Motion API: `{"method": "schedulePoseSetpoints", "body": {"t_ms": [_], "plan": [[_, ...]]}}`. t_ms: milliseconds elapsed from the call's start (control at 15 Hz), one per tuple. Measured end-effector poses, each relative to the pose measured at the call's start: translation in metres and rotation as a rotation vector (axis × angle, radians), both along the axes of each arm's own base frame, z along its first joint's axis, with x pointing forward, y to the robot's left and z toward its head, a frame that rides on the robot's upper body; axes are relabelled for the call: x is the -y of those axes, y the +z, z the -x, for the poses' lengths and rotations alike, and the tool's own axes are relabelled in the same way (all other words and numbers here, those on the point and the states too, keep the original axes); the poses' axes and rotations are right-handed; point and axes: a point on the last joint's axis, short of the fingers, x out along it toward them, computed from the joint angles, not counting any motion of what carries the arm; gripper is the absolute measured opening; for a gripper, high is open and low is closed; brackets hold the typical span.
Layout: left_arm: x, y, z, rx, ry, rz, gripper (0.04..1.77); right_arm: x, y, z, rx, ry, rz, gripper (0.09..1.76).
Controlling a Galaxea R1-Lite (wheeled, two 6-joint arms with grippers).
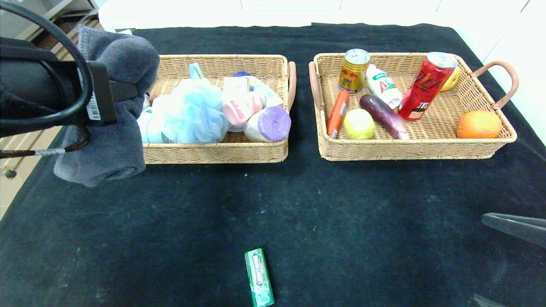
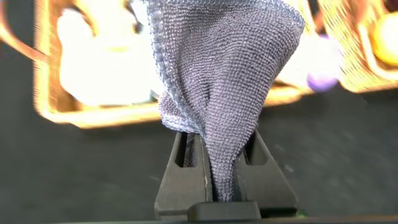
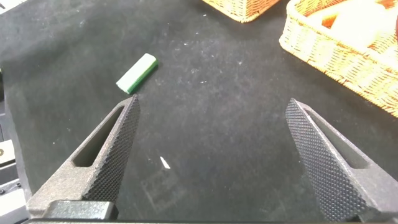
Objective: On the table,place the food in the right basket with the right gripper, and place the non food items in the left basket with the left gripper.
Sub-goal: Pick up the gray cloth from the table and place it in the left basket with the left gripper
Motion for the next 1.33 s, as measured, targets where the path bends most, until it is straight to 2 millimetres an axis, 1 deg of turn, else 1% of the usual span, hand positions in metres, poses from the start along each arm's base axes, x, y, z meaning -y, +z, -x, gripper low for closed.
{"method": "schedulePoseSetpoints", "body": {"t_ms": [200, 400, 600, 733, 1000, 1133, 1333], "plan": [[-0.029, 0.014, -0.017, 0.035, 0.004, -0.003, 0.26, -0.001, -0.001, -0.002, -0.007, -0.002, 0.003, 1.71], [-0.054, 0.024, -0.048, 0.047, 0.069, -0.009, 0.26, 0.000, 0.000, -0.003, -0.003, -0.017, 0.001, 1.71], [-0.070, 0.034, -0.080, 0.066, 0.114, -0.041, 0.26, 0.001, 0.000, -0.005, -0.006, -0.026, 0.004, 1.71], [-0.074, 0.039, -0.099, 0.083, 0.118, -0.052, 0.26, 0.000, -0.001, -0.006, -0.013, -0.029, 0.008, 1.71], [-0.076, 0.036, -0.135, 0.087, 0.124, -0.058, 0.26, 0.000, -0.002, -0.007, -0.018, -0.028, 0.011, 1.71], [-0.076, 0.038, -0.152, 0.109, 0.127, -0.070, 0.26, 0.000, -0.002, -0.007, -0.020, -0.029, 0.010, 1.71], [-0.077, 0.027, -0.176, 0.093, 0.133, -0.079, 0.26, 0.001, -0.001, -0.008, -0.015, -0.036, 0.009, 1.71]]}}
